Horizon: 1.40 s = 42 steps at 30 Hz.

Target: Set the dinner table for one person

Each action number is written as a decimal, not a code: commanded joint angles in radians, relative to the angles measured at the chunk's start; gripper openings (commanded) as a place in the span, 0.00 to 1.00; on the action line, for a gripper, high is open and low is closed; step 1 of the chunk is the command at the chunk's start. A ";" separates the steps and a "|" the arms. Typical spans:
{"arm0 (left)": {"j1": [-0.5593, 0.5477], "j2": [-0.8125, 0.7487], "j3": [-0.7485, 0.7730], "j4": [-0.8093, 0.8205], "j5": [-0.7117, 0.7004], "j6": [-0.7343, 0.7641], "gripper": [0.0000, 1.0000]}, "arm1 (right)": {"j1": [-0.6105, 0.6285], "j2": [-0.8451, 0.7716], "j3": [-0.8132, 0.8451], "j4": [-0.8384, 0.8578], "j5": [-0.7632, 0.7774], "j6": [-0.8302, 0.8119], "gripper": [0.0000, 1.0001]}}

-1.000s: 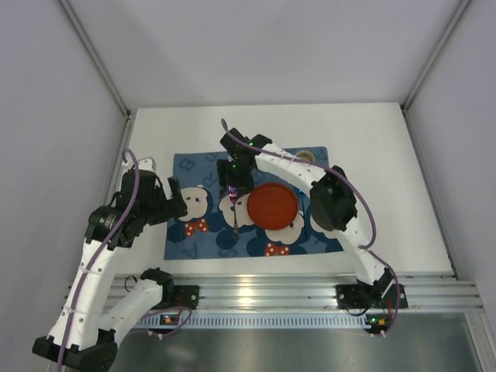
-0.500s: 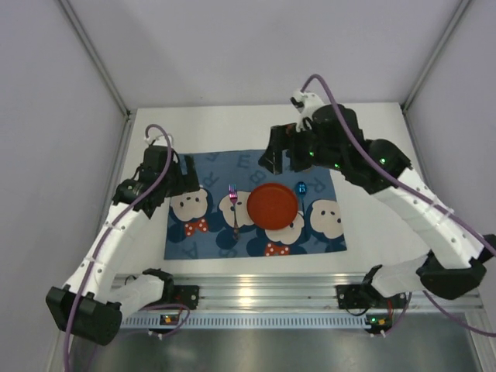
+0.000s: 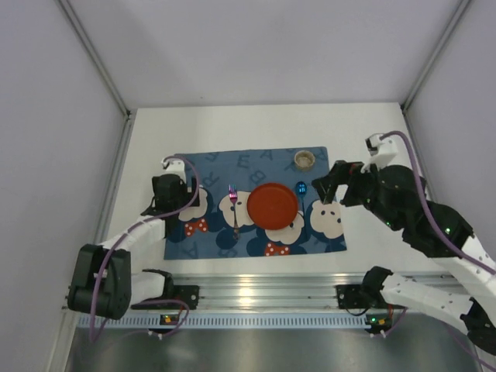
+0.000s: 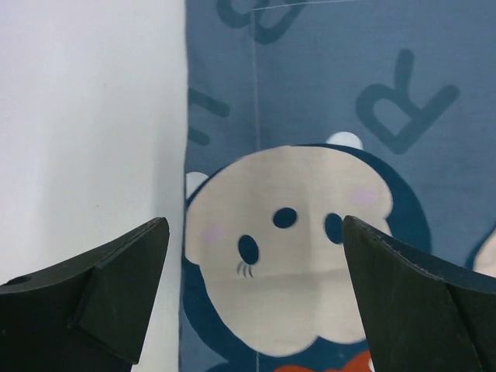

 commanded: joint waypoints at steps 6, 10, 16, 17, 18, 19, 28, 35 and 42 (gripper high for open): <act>0.196 0.104 -0.225 0.690 0.221 -0.035 0.99 | 0.013 -0.199 -0.061 0.032 0.163 0.081 1.00; 0.202 0.155 -0.150 0.614 0.253 0.007 0.99 | 0.013 -0.224 -0.069 0.015 0.169 0.070 1.00; 0.213 0.276 -0.053 0.638 0.328 0.068 0.99 | 0.013 -0.184 -0.035 -0.039 0.151 0.027 1.00; 0.213 0.302 -0.047 0.651 0.331 0.070 0.99 | 0.013 -0.181 -0.034 -0.040 0.151 0.019 1.00; 0.213 0.314 -0.036 0.646 0.333 0.070 0.99 | 0.013 -0.176 -0.032 -0.042 0.152 0.015 1.00; 0.213 0.327 -0.010 0.635 0.337 0.067 0.99 | 0.013 -0.175 -0.032 -0.042 0.152 0.009 1.00; 0.256 0.354 -0.090 0.790 0.362 0.034 0.99 | 0.013 -0.191 -0.069 -0.051 0.164 0.022 1.00; 0.251 0.361 -0.220 1.030 0.337 0.027 0.99 | 0.013 -0.198 -0.143 -0.050 0.223 0.070 1.00; 0.247 0.374 -0.202 1.034 0.337 0.040 0.99 | 0.015 -0.141 -0.137 0.009 0.422 0.033 1.00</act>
